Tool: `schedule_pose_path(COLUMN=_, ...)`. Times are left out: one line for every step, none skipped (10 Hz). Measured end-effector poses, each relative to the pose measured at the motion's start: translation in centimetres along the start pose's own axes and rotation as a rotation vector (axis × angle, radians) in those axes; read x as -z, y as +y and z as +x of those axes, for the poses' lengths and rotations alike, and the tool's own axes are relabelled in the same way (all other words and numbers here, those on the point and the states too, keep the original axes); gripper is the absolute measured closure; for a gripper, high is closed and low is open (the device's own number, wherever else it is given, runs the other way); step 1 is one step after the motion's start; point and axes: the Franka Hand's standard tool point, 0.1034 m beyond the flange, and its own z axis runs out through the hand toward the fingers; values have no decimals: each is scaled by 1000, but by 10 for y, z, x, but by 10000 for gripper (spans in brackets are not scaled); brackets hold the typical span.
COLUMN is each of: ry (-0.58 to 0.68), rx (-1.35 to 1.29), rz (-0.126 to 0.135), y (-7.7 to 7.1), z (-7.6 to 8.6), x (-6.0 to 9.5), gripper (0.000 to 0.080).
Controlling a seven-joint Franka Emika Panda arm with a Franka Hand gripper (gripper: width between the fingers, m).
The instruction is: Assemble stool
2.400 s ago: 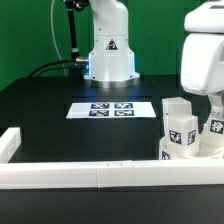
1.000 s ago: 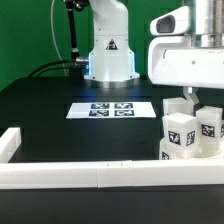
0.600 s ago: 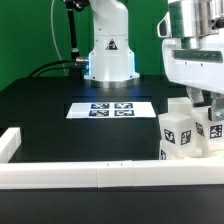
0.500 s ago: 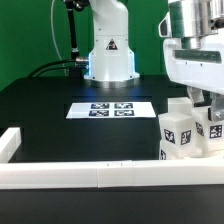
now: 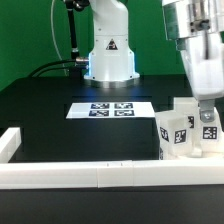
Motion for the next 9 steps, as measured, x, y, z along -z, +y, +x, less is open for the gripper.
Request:
schedule_pose_path(ry=-19, rx=-131, rz=28, y=2, z=-1, x=0, gripper=464)
schedule_pose_path(ry=-26, rx=-197, rz=44, y=3, z=-2, x=0, gripper=464)
schedule_pose_path(ry=-25, rx=-197, rz=49, y=3, z=-2, x=0, gripper=464)
schedule_pose_path(ry=-25, rx=-161, rz=49, y=3, z=-2, x=0, gripper=464)
schedule_pose_path(ry=-25, rx=-118, rz=46, y=4, z=-3, x=0, gripper=323)
schedule_pose_path(ry=-28, rx=-31, rz=30, y=5, z=-5, x=3, gripper=210)
schedule_pose_path(ry=-35, rx=63, rz=39, y=1, z=-9, x=11, gripper=210)
schedule_pose_path(ry=-45, rx=229, rz=37, y=0, z=-13, x=21, gripper=162)
schedule_pose_path(ry=-53, rx=396, rz=28, y=-1, z=-16, x=27, gripper=153)
